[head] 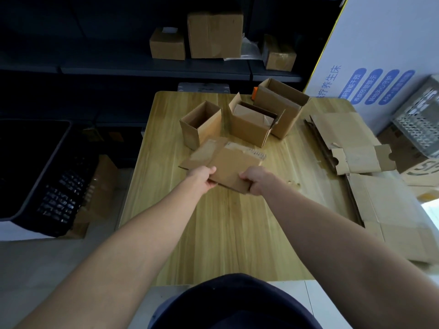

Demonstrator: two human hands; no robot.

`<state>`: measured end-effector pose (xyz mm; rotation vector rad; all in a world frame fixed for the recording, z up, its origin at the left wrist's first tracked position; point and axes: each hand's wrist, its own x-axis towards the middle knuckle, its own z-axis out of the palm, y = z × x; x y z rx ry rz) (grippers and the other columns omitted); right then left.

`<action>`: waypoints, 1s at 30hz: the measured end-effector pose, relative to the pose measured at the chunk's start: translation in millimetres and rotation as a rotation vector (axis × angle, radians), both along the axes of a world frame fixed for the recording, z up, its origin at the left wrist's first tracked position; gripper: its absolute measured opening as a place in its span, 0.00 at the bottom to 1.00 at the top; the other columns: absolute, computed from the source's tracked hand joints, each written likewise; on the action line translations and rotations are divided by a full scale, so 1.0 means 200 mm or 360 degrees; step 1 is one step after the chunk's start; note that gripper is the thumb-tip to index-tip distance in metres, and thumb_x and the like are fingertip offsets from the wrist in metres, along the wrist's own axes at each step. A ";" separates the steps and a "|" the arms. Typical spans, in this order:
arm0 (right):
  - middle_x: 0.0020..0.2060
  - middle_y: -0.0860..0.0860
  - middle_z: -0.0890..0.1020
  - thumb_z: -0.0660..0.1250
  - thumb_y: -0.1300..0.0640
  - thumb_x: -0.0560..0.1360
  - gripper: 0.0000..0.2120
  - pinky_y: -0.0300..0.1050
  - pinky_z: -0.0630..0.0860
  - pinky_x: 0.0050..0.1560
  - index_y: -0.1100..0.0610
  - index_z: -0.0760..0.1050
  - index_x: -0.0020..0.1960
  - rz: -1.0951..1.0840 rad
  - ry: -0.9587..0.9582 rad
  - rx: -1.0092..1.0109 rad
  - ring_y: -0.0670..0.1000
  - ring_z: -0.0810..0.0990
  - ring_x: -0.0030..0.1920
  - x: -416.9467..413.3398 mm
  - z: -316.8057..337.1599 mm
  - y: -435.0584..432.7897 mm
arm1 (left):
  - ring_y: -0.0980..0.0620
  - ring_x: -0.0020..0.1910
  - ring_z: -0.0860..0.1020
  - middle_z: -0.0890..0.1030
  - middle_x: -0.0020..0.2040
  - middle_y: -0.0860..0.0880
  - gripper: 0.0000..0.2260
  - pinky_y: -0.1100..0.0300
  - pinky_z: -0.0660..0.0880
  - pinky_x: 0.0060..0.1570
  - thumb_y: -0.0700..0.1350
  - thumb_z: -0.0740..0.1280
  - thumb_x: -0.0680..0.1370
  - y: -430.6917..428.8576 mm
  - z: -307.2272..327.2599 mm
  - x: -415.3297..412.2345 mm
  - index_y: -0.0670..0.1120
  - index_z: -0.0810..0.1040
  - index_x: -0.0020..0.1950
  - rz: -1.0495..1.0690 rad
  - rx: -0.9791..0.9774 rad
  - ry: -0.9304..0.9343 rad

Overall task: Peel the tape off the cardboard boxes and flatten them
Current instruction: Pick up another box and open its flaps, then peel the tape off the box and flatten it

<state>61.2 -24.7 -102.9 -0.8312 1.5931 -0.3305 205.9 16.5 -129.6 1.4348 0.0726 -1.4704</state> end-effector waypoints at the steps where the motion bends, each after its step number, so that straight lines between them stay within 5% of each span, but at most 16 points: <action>1: 0.57 0.57 0.76 0.64 0.65 0.78 0.17 0.49 0.74 0.55 0.63 0.68 0.65 0.0090 0.0032 0.0110 0.56 0.76 0.61 0.01 0.00 0.03 | 0.41 0.62 0.74 0.75 0.62 0.39 0.18 0.47 0.74 0.51 0.32 0.64 0.77 0.00 -0.02 0.01 0.38 0.68 0.66 -0.0050 0.0073 -0.0074; 6: 0.62 0.60 0.74 0.71 0.59 0.73 0.30 0.49 0.76 0.57 0.68 0.63 0.69 0.0585 0.0784 -0.0201 0.58 0.75 0.61 -0.01 -0.09 0.03 | 0.43 0.60 0.74 0.75 0.62 0.42 0.18 0.47 0.74 0.54 0.34 0.65 0.77 0.09 -0.17 0.19 0.37 0.68 0.67 -0.0381 0.0340 -0.0505; 10: 0.67 0.60 0.70 0.71 0.56 0.75 0.34 0.48 0.72 0.51 0.64 0.58 0.74 0.0863 0.0737 -0.0249 0.59 0.72 0.65 0.07 -0.14 0.04 | 0.42 0.60 0.76 0.76 0.63 0.42 0.26 0.49 0.74 0.59 0.38 0.73 0.73 0.17 -0.26 0.33 0.39 0.69 0.69 -0.0510 0.0426 -0.1058; 12: 0.70 0.60 0.68 0.70 0.57 0.75 0.35 0.48 0.71 0.56 0.64 0.57 0.75 0.0972 0.0698 -0.0263 0.59 0.69 0.68 0.13 -0.18 0.05 | 0.42 0.63 0.74 0.74 0.66 0.42 0.30 0.52 0.72 0.62 0.39 0.74 0.71 0.19 -0.29 0.38 0.39 0.68 0.70 -0.0541 0.0415 -0.1234; 19: 0.62 0.59 0.76 0.68 0.56 0.76 0.21 0.48 0.72 0.63 0.63 0.71 0.66 0.1359 0.0759 -0.0215 0.58 0.73 0.64 0.33 -0.34 0.09 | 0.45 0.68 0.65 0.64 0.70 0.45 0.28 0.53 0.66 0.66 0.45 0.73 0.72 0.27 -0.41 0.45 0.46 0.68 0.70 -0.1085 0.0261 -0.1925; 24: 0.61 0.60 0.76 0.69 0.56 0.75 0.17 0.39 0.75 0.39 0.64 0.74 0.61 0.1559 0.0957 -0.0315 0.54 0.77 0.53 0.49 -0.41 0.07 | 0.48 0.74 0.60 0.61 0.75 0.51 0.32 0.52 0.60 0.72 0.48 0.72 0.74 0.26 -0.47 0.57 0.49 0.64 0.75 -0.1372 0.0188 -0.2034; 28: 0.59 0.59 0.78 0.64 0.62 0.76 0.15 0.45 0.75 0.57 0.64 0.74 0.62 0.1643 0.0884 -0.0392 0.57 0.77 0.59 0.61 -0.42 0.00 | 0.47 0.76 0.52 0.56 0.77 0.53 0.36 0.48 0.53 0.74 0.52 0.72 0.73 0.19 -0.48 0.74 0.52 0.58 0.77 -0.1582 0.0386 -0.2125; 30: 0.53 0.56 0.79 0.61 0.63 0.77 0.10 0.45 0.78 0.50 0.64 0.75 0.56 0.1692 0.0982 -0.0509 0.56 0.79 0.52 0.64 -0.37 -0.04 | 0.46 0.76 0.51 0.56 0.77 0.54 0.36 0.46 0.52 0.74 0.52 0.72 0.73 0.15 -0.48 0.77 0.52 0.58 0.77 -0.1607 0.0421 -0.2149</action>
